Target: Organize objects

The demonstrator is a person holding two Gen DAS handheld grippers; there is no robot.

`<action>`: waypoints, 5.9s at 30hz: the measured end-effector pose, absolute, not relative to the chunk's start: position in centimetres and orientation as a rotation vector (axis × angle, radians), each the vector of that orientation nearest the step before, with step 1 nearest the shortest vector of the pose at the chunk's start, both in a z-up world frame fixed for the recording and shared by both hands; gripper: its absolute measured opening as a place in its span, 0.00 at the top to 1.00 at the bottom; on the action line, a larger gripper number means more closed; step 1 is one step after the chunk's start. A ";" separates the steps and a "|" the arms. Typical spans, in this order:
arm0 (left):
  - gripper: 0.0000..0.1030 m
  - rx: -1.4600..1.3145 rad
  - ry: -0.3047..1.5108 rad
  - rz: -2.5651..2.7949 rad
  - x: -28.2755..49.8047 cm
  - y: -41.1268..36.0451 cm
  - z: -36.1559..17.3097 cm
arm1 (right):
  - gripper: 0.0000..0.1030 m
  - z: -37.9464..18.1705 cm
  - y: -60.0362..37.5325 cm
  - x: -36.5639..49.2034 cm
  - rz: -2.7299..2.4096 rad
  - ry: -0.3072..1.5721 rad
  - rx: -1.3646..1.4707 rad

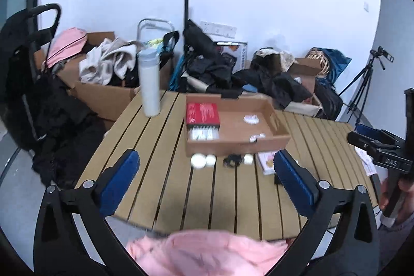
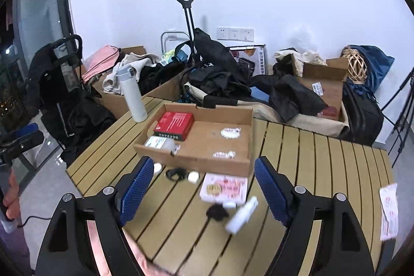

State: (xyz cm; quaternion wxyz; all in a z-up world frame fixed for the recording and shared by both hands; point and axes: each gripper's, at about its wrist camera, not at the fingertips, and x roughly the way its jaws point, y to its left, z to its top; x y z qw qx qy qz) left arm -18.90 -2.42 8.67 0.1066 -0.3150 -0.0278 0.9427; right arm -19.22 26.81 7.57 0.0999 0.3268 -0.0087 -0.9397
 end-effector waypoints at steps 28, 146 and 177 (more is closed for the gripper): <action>0.43 -1.398 -0.265 2.442 -37.8 0.5 -12.2 | 0.19 -7.2 21.5 -24.9 -2.499 -0.117 1.242; 0.00 -0.868 0.193 2.655 -13.3 -0.2 8.9 | 0.31 10.2 27.5 -12.2 -2.619 -0.058 0.929; 0.38 -1.191 0.188 2.121 -35.2 19.2 -11.0 | 0.40 -12.7 28.4 -29.7 -2.447 -0.123 1.429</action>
